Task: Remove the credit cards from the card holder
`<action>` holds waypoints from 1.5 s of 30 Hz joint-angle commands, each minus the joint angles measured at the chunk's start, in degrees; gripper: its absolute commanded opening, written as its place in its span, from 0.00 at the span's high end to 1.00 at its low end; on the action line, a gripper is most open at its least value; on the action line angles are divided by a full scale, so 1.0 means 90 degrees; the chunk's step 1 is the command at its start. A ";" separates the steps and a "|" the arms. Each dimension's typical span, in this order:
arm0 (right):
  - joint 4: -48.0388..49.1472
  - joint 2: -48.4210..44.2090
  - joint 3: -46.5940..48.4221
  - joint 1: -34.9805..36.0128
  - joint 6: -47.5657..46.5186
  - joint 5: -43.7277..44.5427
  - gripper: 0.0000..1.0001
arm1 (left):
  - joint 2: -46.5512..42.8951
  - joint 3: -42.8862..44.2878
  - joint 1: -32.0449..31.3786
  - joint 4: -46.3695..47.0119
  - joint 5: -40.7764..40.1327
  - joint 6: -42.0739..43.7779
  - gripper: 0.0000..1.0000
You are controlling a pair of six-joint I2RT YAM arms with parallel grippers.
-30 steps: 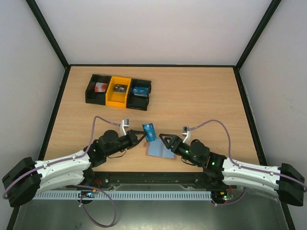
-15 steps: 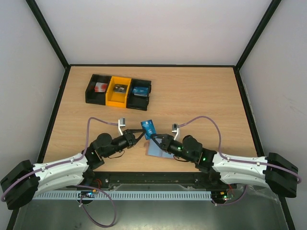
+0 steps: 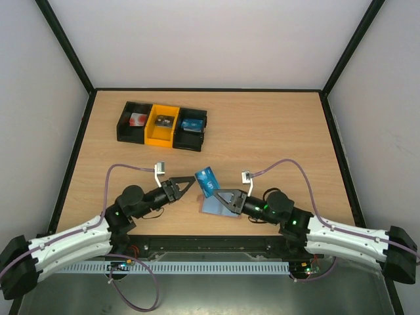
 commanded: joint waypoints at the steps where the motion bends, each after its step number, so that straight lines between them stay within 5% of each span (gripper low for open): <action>1: -0.0892 -0.0792 -0.0268 0.0016 -0.0570 -0.0792 0.98 | -0.0760 0.0376 0.0018 -0.1332 0.0092 0.0868 0.49; 14: -0.1578 -0.1224 0.0072 0.0016 -0.1571 -0.2591 0.98 | -0.1025 0.1943 0.0099 -0.4593 0.1510 0.3222 0.45; 23: -0.1835 -0.0848 0.0529 0.0015 -0.1950 -0.2913 0.98 | -0.0713 0.2038 0.0191 -0.4563 0.3104 0.3485 0.55; 31: -0.2034 -0.0813 0.0540 0.0019 -0.2144 -0.2793 0.98 | -0.0723 0.1934 0.0243 -0.4439 0.3290 0.3439 0.97; 35: -0.2221 -0.0897 0.0513 0.0014 -0.2183 -0.2566 0.97 | -0.0761 0.1874 0.0301 -0.4467 0.2994 0.3379 0.97; 45: -0.2746 -0.1584 0.0241 0.0018 -0.1859 -0.1217 0.40 | -0.1005 0.2065 0.0581 -0.4965 0.1532 0.3211 0.97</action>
